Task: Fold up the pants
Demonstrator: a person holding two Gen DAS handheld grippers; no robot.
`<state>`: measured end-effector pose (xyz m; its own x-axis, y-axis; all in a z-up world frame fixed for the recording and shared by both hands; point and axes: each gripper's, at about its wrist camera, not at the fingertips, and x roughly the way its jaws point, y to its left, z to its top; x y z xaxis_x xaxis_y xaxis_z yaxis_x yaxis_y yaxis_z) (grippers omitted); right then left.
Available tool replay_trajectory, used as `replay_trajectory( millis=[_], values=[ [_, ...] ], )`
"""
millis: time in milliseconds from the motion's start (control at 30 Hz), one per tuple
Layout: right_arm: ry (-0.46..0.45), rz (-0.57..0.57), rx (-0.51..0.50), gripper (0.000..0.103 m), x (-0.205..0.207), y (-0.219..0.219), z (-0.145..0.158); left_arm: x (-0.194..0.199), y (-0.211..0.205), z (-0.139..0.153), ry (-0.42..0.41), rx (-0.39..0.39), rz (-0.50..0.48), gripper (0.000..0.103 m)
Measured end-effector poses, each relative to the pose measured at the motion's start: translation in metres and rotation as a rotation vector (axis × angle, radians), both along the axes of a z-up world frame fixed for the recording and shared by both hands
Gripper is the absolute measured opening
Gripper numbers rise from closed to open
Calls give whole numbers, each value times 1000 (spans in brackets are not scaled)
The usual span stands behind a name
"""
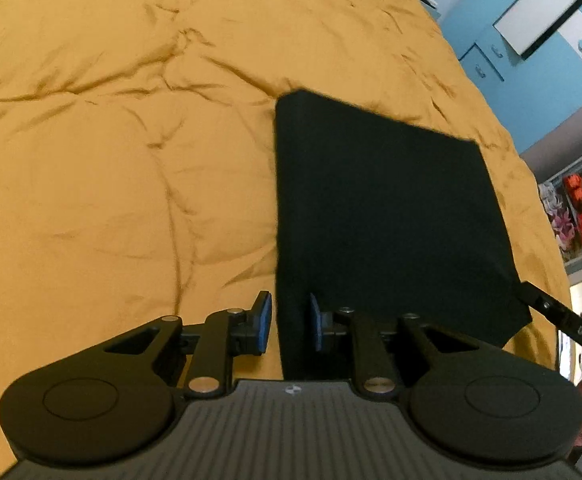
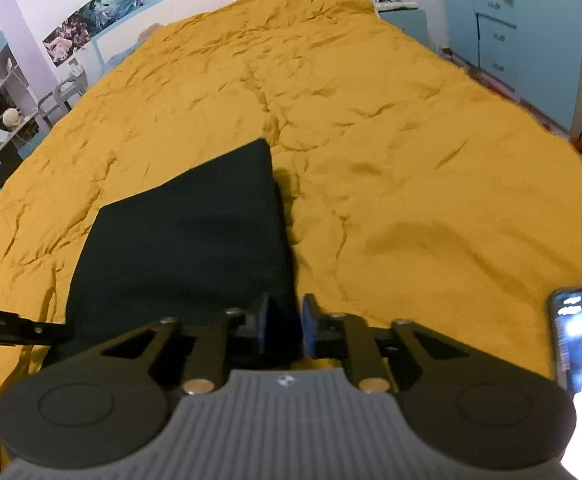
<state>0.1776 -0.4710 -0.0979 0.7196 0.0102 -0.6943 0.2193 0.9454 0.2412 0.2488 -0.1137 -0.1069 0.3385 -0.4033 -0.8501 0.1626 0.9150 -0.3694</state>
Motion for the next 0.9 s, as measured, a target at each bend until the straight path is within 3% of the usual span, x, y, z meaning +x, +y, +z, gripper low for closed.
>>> replay_trajectory(
  millis=[167,400,667,900],
  values=[
    [-56,40,-55,13,13,2,23,21,0,23,-116,-16,11,23],
    [-81,139,-117,6,63,17,30,55,-15,20,-202,-20,17,21],
    [-21,149,-163,0,131,15,1,92,-29,-10,-209,-3,42,20],
    [33,134,-186,0,148,11,-31,105,-28,-35,-192,7,73,24]
  ],
)
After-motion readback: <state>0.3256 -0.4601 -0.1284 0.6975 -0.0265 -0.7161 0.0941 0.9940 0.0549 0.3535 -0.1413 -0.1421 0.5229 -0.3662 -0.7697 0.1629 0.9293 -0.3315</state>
